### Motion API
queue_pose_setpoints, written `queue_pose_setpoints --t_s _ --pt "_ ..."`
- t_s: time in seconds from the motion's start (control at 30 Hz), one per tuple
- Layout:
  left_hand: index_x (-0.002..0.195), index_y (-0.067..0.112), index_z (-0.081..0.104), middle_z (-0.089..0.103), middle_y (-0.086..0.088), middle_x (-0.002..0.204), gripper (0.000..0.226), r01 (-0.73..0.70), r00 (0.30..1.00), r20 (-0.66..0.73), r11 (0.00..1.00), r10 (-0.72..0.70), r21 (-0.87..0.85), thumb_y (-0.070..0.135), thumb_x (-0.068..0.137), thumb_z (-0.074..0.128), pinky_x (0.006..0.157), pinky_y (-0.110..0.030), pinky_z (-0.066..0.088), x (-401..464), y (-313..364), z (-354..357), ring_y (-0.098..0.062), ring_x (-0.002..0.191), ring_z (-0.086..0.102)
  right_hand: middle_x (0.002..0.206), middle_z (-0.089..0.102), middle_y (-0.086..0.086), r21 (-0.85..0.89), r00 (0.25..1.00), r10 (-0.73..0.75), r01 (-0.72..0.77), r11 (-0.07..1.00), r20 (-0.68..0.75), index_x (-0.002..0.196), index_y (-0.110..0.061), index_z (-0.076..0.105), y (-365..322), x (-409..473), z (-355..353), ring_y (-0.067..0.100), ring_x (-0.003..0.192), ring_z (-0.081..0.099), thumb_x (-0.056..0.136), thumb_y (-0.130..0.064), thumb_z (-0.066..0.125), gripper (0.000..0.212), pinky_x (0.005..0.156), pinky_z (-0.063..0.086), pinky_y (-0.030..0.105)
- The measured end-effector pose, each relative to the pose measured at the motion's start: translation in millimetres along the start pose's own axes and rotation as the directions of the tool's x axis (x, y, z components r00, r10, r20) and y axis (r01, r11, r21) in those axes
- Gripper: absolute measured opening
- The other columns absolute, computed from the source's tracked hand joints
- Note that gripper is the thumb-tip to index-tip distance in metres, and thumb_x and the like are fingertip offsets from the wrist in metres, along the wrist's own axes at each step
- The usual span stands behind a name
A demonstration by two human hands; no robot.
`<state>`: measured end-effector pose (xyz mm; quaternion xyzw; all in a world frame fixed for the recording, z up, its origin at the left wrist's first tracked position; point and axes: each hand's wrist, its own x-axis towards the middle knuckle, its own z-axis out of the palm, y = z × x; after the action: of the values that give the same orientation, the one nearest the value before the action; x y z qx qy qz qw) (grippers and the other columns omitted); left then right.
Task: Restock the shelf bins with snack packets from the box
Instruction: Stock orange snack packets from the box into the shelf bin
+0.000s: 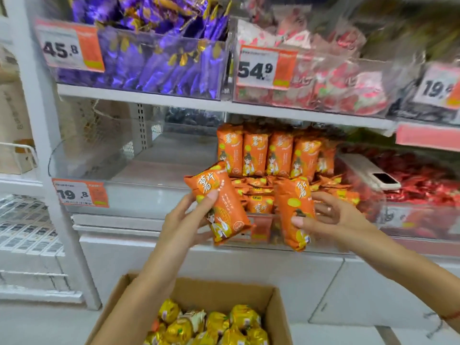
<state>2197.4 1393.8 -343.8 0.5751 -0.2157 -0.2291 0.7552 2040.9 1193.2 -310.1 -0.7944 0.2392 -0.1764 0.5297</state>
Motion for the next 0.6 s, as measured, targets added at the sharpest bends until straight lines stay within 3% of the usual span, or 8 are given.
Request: queue_pose_setpoints --t_s 0.1,0.23,0.33,0.5,0.6 --pt "0.113 0.027 0.064 0.075 0.009 0.094 0.033 -0.065 0.997 0.052 0.996 0.062 0.054 0.041 0.083 0.062 0.06 -0.014 0.053 16.7 18.0 26.6 -0.002 0.079 0.07 0.108 0.07 -0.002 0.045 0.983 0.01 -0.002 0.999 -0.182 0.119 -0.022 0.057 2.5 12.3 -33.2 0.003 0.09 0.067 0.068 -0.026 0.079 0.055 0.068 0.051 0.017" --pt "0.113 0.027 0.063 0.075 0.008 0.094 0.027 -0.106 0.994 0.039 0.993 0.104 0.049 0.035 0.088 0.063 0.06 -0.015 0.053 38.1 24.3 56.0 0.0 0.076 0.07 0.106 0.068 0.003 0.006 0.922 -0.027 0.032 0.999 -0.386 0.115 -0.016 0.053 12.5 42.1 -65.6 0.01 0.084 0.064 0.078 -0.015 0.077 0.044 0.065 0.048 0.024" --pt "0.124 0.03 0.058 0.073 0.015 0.088 0.04 -0.112 0.993 0.044 0.99 0.109 0.08 0.039 0.086 0.065 0.061 -0.014 0.052 46.8 22.2 70.4 0.003 0.078 0.069 0.111 0.065 0.006 -0.075 0.889 -0.061 0.03 0.997 -0.454 0.12 -0.013 0.051 23.2 70.0 -79.0 0.016 0.093 0.063 0.076 -0.02 0.08 0.053 0.076 0.05 0.031" --pt "0.126 0.03 0.058 0.069 0.015 0.1 0.044 -0.107 0.994 0.026 0.989 0.104 0.104 0.04 0.084 0.066 0.065 -0.018 0.052 59.4 21.9 80.3 0.002 0.084 0.067 0.107 0.057 -0.002 -0.288 0.818 -0.173 0.009 0.957 -0.549 0.127 -0.01 0.048 25.0 108.1 -76.5 0.014 0.1 0.054 0.083 -0.033 0.073 0.056 0.086 0.046 0.035" --pt "0.125 0.027 0.058 0.068 0.011 0.102 0.043 -0.088 0.996 0.008 0.99 0.088 0.113 0.037 0.085 0.067 0.066 -0.02 0.052 64.5 21.2 81.0 -0.002 0.09 0.064 0.118 0.062 0.007 -0.326 0.812 -0.132 -0.076 0.942 -0.568 0.132 -0.009 0.046 33.8 129.6 -70.7 0.028 0.112 0.058 0.085 -0.04 0.068 0.06 0.089 0.049 0.042"
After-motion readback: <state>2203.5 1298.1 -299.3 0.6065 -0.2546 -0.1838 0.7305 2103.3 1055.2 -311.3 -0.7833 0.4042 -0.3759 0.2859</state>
